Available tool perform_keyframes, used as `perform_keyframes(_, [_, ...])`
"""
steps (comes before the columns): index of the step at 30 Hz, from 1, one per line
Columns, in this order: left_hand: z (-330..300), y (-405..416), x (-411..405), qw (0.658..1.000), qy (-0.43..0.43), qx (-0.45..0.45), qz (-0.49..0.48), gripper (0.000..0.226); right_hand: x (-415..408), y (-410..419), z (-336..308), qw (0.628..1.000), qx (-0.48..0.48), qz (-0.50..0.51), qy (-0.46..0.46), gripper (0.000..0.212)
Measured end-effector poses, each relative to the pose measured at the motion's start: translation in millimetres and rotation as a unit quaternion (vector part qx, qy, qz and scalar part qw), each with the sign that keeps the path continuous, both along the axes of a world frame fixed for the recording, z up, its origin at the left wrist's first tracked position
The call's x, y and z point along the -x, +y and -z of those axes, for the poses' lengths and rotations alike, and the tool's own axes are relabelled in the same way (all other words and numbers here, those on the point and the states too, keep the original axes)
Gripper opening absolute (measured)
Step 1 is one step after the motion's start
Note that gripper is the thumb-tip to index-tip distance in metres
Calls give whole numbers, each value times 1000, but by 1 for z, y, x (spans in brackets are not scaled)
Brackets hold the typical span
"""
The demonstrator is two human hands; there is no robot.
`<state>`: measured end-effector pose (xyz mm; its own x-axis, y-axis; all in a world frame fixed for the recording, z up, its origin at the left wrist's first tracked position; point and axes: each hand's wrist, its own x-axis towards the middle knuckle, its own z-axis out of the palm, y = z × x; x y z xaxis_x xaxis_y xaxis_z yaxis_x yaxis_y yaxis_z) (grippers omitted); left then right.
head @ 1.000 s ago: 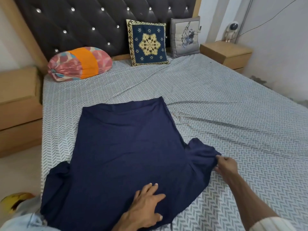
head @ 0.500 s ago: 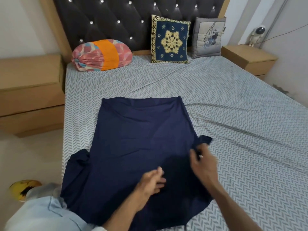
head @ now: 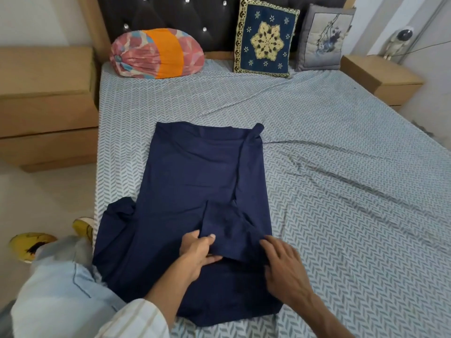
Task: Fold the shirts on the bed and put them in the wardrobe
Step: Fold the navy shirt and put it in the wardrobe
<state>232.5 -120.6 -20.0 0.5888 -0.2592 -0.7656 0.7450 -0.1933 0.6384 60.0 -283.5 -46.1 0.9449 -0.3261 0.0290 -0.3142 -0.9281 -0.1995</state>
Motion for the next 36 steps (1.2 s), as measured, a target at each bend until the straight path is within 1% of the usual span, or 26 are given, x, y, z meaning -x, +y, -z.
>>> perform_keyframes(2, [-1, 7, 0, 1000, -15, -5, 8, 18, 18, -12, 1, 997, -29, 67, -6, 72])
perform_keyframes(3, [-2, 9, -1, 1000, -18, -3, 8, 24, 26, -15, 1, 995, -44, 85, -12, 69])
perform_keyframes(4, [0, 13, -2, 1000, -19, -3, 8, 39, 32, -17, -1, 995, -57, 86, -14, 67])
perform_keyframes(5, [1, 15, -4, 1000, -24, -6, 11, 45, 36, -18, -2, 995, -61, 71, -24, 65])
perform_keyframes(6, [1, 18, -5, 999, -33, -14, 15, 48, 39, -19, -3, 997, -59, 47, -33, 62])
perform_keyframes(7, [0, 21, -7, 998, -47, -27, 23, 44, 41, -19, -2, 998, -53, 26, -37, 61])
perform_keyframes(9, [0, 26, -9, 993, -85, -66, 48, 29, 42, -18, 1, 998, -58, 6, -32, 60])
perform_keyframes(11, [-1, 31, -11, 980, -133, -115, 88, 15, 42, -18, 4, 997, -78, -9, -28, 57])
perform_keyframes(12, [-4, 32, -12, 969, -161, -146, 113, 15, 41, -18, 3, 996, -86, -18, -29, 53])
perform_keyframes(13, [-6, 32, -15, 951, -198, -185, 148, 22, 39, -18, 0, 994, -95, -28, -34, 48])
perform_keyframes(14, [-6, 31, -18, 921, -249, -230, 189, 33, 34, -20, -4, 993, -107, -36, -43, 44])
perform_keyframes(16, [0, 25, -26, 842, -375, -298, 249, 55, 12, -27, -13, 990, -124, -25, -57, 38])
perform_keyframes(17, [2, 19, -32, 801, -444, -304, 263, 59, -4, -32, -15, 991, -121, -3, -62, 33])
perform_keyframes(18, [4, 12, -38, 769, -497, -291, 278, 58, -24, -37, -16, 991, -113, 26, -65, 28])
perform_keyframes(19, [4, 3, -44, 746, -534, -264, 297, 53, -47, -42, -18, 991, -103, 54, -60, 25])
perform_keyframes(21, [6, -17, -57, 725, -556, -205, 352, 47, -99, -53, -20, 989, -100, 100, -43, 20])
perform_keyframes(22, [11, -29, -64, 723, -546, -186, 380, 47, -129, -61, -20, 988, -97, 111, -42, 19])
perform_keyframes(23, [14, -37, -70, 730, -526, -175, 400, 49, -157, -67, -23, 989, -88, 111, -46, 19])
perform_keyframes(24, [19, -43, -75, 744, -497, -172, 411, 50, -184, -74, -25, 990, -79, 111, -48, 20])
perform_keyframes(26, [28, -50, -82, 770, -453, -173, 414, 50, -237, -87, -27, 990, -68, 115, -44, 22])
perform_keyframes(28, [36, -52, -86, 777, -444, -172, 413, 44, -280, -102, -25, 991, -53, 122, -25, 28])
perform_keyframes(30, [39, -52, -88, 770, -447, -164, 424, 33, -311, -117, -21, 987, -47, 150, 14, 41])
perform_keyframes(32, [39, -49, -89, 784, -435, -137, 422, 22, -335, -130, -18, 976, -66, 204, 35, 59])
perform_keyframes(33, [38, -47, -90, 795, -424, -119, 419, 18, -344, -136, -17, 971, -69, 228, 33, 65])
perform_keyframes(35, [38, -44, -94, 815, -402, -84, 408, 15, -361, -146, -14, 965, -55, 253, 31, 67])
perform_keyframes(36, [37, -43, -95, 822, -392, -71, 406, 15, -367, -152, -15, 964, -42, 260, 31, 64])
